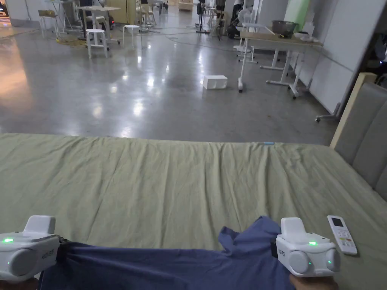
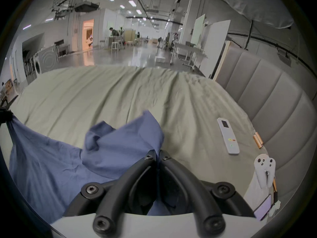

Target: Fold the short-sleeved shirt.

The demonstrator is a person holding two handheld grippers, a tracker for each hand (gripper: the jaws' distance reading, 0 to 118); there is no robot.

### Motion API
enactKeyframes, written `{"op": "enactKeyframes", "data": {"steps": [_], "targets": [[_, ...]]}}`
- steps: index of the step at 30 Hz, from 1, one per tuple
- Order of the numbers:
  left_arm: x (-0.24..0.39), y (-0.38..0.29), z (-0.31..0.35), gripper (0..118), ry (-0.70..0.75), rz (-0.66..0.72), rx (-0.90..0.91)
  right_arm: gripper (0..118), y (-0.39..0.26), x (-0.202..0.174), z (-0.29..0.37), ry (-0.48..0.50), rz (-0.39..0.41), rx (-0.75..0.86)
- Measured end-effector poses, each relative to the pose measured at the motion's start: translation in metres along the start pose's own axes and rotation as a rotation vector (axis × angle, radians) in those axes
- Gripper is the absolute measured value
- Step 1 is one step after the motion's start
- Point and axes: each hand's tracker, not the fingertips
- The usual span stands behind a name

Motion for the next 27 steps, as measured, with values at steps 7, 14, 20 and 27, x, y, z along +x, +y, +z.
{"op": "enactKeyframes", "data": {"steps": [7, 14, 20, 27], "targets": [[-0.013, 0.005, 0.077, 5, -0.001, 0.049, 0.115, 2, 0.023, 0.021, 0.097, -0.010, -0.022, 0.151], [-0.036, 0.030, 0.163, 5, 0.006, 0.078, 0.259, 2, 0.055, 0.042, 0.187, -0.032, -0.034, 0.308], [-0.039, 0.055, 0.203, 5, 0.019, 0.067, 0.361, 2, 0.107, 0.049, 0.253, -0.053, -0.022, 0.471], [-0.052, 0.143, 0.279, 5, 0.051, 0.061, 0.456, 2, 0.184, 0.056, 0.294, -0.084, -0.028, 0.569]]}}
